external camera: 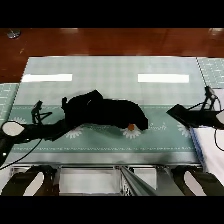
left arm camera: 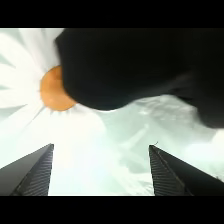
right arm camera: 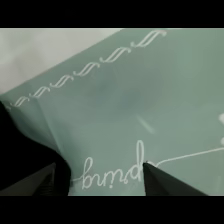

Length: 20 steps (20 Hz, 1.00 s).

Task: Fold the shirts.

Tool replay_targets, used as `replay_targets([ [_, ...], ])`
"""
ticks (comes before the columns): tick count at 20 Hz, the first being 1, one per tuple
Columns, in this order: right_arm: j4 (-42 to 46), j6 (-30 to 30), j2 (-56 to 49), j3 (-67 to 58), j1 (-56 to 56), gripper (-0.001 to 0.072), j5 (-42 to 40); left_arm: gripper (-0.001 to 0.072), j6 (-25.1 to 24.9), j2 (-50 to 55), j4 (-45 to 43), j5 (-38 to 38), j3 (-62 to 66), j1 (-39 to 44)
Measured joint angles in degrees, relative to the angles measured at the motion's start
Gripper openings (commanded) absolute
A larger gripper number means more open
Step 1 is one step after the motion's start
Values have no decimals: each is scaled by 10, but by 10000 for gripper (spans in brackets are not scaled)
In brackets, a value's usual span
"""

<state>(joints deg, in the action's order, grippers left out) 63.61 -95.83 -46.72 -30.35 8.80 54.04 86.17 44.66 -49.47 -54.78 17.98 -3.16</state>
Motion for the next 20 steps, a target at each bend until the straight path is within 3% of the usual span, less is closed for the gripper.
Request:
replay_targets([
  [3, -17, 7, -10, 21, -59, 620, -15, 697, -3, 33, 38, 74, -12, 23],
  [6, -31, 0, -35, 29, -113, 620, -41, 678, -39, 62, 98, 141, -9, 31],
  [7, -39, -3, -45, 30, -129, 620, -50, 548, -52, 72, 115, 158, -6, 33],
  [8, -46, -7, -55, 31, -142, 620, -61, 138, -65, 81, 127, 170, -3, 34],
  [9, -55, -9, -66, 32, -153, 620, -71, 23, -77, 87, 136, 178, 1, 35],
  [14, -103, -6, -114, 32, -192, 620, -107, 24, -148, 101, 157, 172, 36, 35],
  [19, -151, 11, -160, 28, -202, 618, -134, 24, -172, 104, 163, 146, 73, 35],
  [20, -162, 20, -172, 22, -203, 466, -137, 24, -174, 104, 163, 143, 78, 35],
])
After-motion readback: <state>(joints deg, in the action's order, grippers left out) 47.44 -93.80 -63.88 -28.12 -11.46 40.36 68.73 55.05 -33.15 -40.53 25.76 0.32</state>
